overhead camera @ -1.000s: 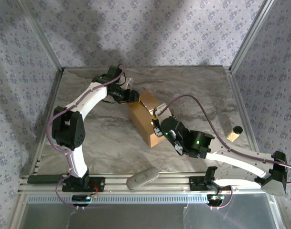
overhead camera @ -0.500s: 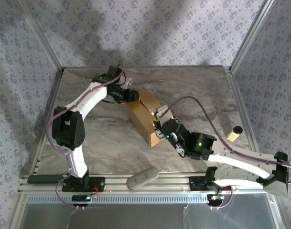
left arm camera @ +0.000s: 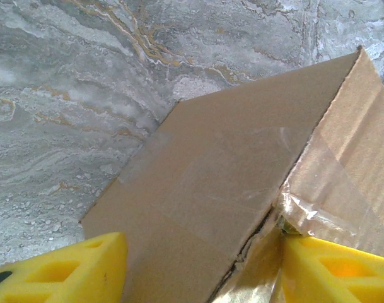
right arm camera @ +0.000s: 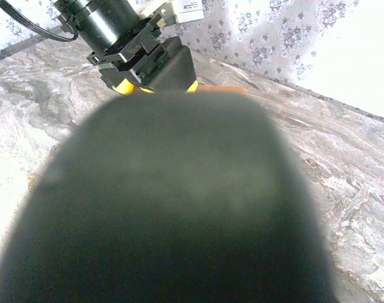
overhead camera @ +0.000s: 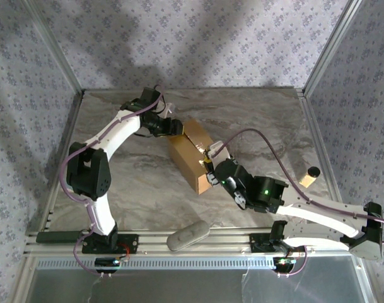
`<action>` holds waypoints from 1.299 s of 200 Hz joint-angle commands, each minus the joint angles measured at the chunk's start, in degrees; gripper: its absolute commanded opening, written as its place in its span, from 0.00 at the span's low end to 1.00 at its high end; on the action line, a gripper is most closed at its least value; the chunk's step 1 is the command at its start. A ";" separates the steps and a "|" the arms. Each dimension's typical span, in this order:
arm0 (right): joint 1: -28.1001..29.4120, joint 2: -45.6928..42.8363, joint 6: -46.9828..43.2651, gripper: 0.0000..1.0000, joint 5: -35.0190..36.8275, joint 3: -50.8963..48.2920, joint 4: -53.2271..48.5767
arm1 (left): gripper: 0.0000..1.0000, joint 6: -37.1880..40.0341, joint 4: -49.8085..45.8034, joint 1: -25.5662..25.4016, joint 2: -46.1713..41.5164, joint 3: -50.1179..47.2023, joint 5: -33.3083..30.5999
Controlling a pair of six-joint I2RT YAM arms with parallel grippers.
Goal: Unpack the express box
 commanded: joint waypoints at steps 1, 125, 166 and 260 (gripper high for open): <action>1.44 -2.94 1.70 0.00 -2.74 -0.75 -4.21 | 0.61 -0.54 1.20 2.82 1.39 -2.31 -17.30; 1.71 -3.48 1.66 0.00 -2.05 -0.77 -4.55 | 0.61 2.89 3.71 2.05 0.05 -3.32 -18.20; 0.46 -3.03 -0.29 0.00 -2.28 0.88 -4.90 | 0.62 5.86 5.87 -0.55 -4.06 -4.26 -17.19; -10.70 -0.93 -4.62 0.00 -16.25 10.38 -5.80 | 0.68 1.78 0.21 -1.17 -11.67 2.76 -7.94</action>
